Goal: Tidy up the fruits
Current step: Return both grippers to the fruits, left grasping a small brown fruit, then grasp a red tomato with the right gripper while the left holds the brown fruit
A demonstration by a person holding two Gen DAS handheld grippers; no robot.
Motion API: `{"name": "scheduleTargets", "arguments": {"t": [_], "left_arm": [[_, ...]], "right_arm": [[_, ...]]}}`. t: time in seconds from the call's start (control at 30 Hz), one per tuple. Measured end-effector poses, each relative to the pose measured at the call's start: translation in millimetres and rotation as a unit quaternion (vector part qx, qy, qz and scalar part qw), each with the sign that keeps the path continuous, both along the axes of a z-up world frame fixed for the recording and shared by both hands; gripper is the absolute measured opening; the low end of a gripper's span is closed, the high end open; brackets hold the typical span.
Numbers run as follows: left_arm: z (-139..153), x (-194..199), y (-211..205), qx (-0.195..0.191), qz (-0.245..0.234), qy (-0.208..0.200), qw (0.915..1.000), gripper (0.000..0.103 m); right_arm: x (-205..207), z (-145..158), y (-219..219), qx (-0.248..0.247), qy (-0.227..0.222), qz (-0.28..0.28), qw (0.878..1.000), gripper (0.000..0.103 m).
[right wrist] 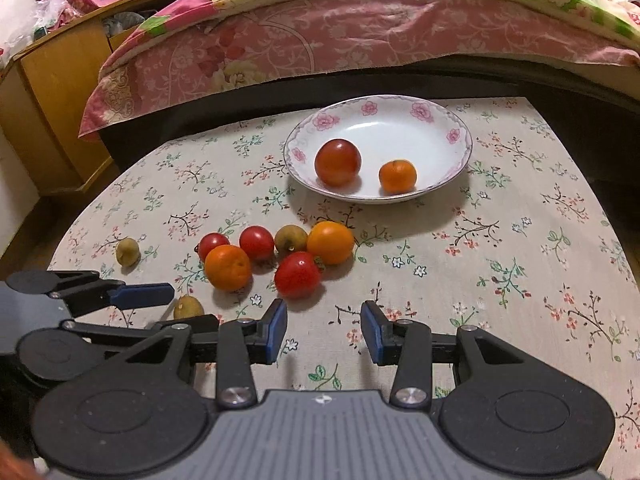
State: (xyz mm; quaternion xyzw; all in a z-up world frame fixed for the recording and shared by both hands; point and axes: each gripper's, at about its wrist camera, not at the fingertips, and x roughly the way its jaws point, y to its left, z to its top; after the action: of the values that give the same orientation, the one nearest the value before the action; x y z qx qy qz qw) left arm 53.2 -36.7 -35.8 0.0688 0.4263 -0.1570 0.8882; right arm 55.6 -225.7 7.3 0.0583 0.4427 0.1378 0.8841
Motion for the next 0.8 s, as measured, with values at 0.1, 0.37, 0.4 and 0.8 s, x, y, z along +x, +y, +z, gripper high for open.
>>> {"name": "scheduleTargets", "arguments": {"t": [0.1, 0.37, 0.4, 0.8], "left_arm": [[-3, 2, -2, 0.002, -0.003, 0.002, 1.0, 0.054], [-2, -1, -2, -0.006, -0.012, -0.004, 0.9999, 0.035], [-2, -2, -1, -0.005, -0.012, -0.007, 0.9999, 0.034], [-1, -5, 1, -0.001, -0.023, -0.018, 0.9996, 0.037]], "right_arm": [[5, -2, 1, -0.001, -0.001, 0.001, 1.0, 0.04], [15, -6, 7, 0.0, -0.004, 0.008, 1.0, 0.04], [17, -6, 9, 0.0, -0.004, 0.011, 1.0, 0.04], [33, -21, 28, -0.013, -0.004, 0.034, 0.999, 0.04]]}}
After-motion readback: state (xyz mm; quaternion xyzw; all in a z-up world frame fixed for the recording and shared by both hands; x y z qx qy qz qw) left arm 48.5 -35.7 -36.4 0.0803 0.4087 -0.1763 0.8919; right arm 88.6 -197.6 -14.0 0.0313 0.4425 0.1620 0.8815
